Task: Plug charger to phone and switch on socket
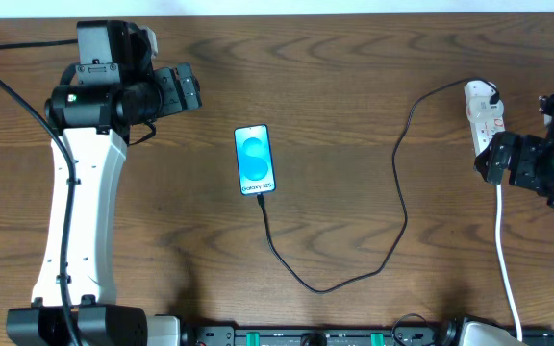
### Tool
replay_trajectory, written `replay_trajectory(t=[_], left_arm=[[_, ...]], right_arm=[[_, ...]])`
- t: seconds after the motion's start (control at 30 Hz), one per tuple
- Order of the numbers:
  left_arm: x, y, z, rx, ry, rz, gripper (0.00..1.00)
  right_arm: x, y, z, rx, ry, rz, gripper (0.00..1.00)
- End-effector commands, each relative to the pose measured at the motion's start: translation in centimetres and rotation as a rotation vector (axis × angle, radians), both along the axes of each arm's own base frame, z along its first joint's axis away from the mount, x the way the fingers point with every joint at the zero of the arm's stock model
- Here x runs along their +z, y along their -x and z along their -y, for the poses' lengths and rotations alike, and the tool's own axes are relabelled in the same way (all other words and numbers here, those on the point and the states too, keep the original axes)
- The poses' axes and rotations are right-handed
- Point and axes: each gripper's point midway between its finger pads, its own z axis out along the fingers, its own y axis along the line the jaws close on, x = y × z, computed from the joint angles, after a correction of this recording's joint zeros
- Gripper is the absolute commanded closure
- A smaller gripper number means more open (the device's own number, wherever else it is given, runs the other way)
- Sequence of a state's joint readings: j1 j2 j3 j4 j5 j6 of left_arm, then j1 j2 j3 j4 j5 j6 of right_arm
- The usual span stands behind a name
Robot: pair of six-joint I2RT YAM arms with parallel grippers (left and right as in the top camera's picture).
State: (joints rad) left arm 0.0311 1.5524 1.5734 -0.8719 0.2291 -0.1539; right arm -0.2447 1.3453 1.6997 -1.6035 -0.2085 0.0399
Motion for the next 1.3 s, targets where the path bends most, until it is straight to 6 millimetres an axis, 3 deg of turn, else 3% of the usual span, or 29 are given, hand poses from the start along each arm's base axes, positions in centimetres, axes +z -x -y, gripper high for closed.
replay_trajectory(t=[0.0, 0.83, 0.93, 1.07, 1.27], left_arm=[[0.4, 0.1, -0.4, 0.013, -0.01, 0.009, 0.02], [0.4, 0.1, -0.4, 0.013, -0.01, 0.009, 0.02], [0.4, 0.1, -0.4, 0.013, -0.01, 0.009, 0.02], [0.4, 0.1, -0.4, 0.013, -0.01, 0.009, 0.02], [0.4, 0.1, -0.4, 0.013, -0.01, 0.009, 0.02]], right_arm=[[0.1, 0.1, 0.0, 0.013, 0.009, 0.003, 0.01], [0.1, -0.1, 0.6, 0.002, 0.044, 0.008, 0.01], [0.7, -1.9, 1.4, -0.005, 0.081, 0.086, 0.01], [3.2, -5.5, 1.9, 0.005, 0.14, 0.323, 0.01], [4.1, -8.1, 0.0, 0.142, 0.249, 0.645, 0.01]])
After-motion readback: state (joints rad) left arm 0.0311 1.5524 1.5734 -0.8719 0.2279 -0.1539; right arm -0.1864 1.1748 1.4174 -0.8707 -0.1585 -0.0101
